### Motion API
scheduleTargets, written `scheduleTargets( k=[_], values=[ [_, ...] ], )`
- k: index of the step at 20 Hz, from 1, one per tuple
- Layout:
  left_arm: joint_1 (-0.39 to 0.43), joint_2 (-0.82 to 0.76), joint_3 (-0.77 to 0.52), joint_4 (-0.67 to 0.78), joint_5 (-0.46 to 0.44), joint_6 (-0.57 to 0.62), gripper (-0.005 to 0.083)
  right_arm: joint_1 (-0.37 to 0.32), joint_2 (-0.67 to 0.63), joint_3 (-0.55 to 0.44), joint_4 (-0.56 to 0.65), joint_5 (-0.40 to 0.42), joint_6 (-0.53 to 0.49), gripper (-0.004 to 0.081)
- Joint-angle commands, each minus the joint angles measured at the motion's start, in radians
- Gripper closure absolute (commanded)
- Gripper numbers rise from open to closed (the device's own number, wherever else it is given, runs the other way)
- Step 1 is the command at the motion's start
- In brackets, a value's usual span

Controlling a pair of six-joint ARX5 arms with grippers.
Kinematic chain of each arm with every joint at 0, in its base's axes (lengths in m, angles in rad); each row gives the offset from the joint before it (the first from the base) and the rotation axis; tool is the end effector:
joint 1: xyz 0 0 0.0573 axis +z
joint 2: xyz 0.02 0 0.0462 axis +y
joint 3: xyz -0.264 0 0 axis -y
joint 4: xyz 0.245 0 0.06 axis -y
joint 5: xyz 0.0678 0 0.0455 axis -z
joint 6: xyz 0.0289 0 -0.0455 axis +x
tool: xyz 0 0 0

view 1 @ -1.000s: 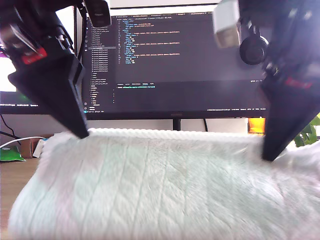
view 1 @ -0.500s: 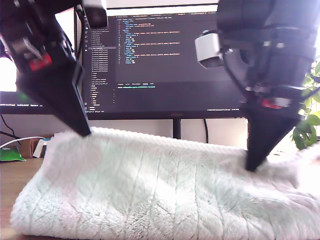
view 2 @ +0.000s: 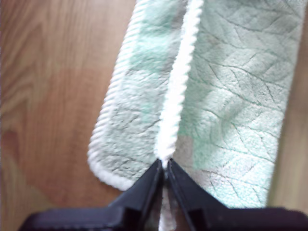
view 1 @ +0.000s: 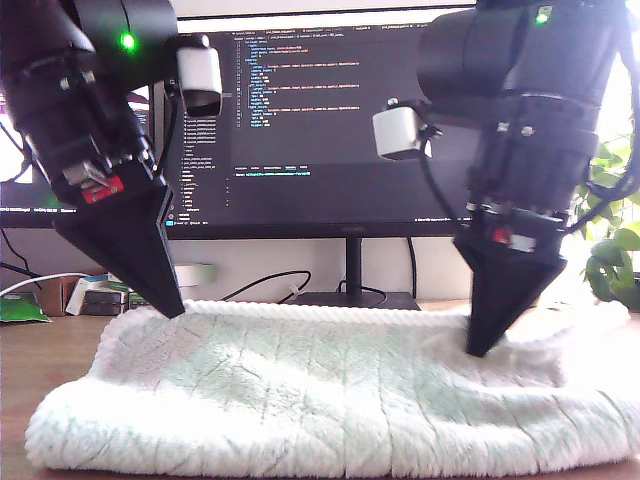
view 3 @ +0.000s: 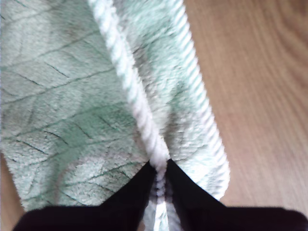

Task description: Fold the tea towel to a neat square and place it to the right

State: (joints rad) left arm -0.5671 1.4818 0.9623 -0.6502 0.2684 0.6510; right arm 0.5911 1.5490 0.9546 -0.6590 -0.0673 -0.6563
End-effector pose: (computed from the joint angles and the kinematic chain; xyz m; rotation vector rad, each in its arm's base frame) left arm 0.2290 -0.1549 0.2088 0.7174 0.9128 -1.1046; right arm 0.2322 0.1582 0.1881 -0.8785 1.0158 0.9676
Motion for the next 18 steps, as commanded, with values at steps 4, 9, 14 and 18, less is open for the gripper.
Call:
scheduleTargets(
  k=[4, 9, 14, 18],
  values=[
    [0.018, 0.016, -0.005, 0.021, 0.023, 0.006, 0.0797, -0.018, 0.014, 0.003, 0.010, -0.001, -0.006, 0.0783],
    [0.018, 0.019, -0.005, 0.032, 0.046, 0.012, 0.0797, -0.018, 0.019, 0.003, 0.016, -0.002, -0.006, 0.0783],
    [0.018, 0.030, -0.005, 0.027, 0.045, 0.011, 0.0796, -0.017, 0.027, 0.003, 0.012, -0.004, 0.000, 0.0763],
    [0.018, 0.031, -0.005, 0.050, 0.036, 0.011, 0.0616, -0.017, 0.027, 0.003, 0.035, -0.003, 0.006, 0.0567]
  ],
)
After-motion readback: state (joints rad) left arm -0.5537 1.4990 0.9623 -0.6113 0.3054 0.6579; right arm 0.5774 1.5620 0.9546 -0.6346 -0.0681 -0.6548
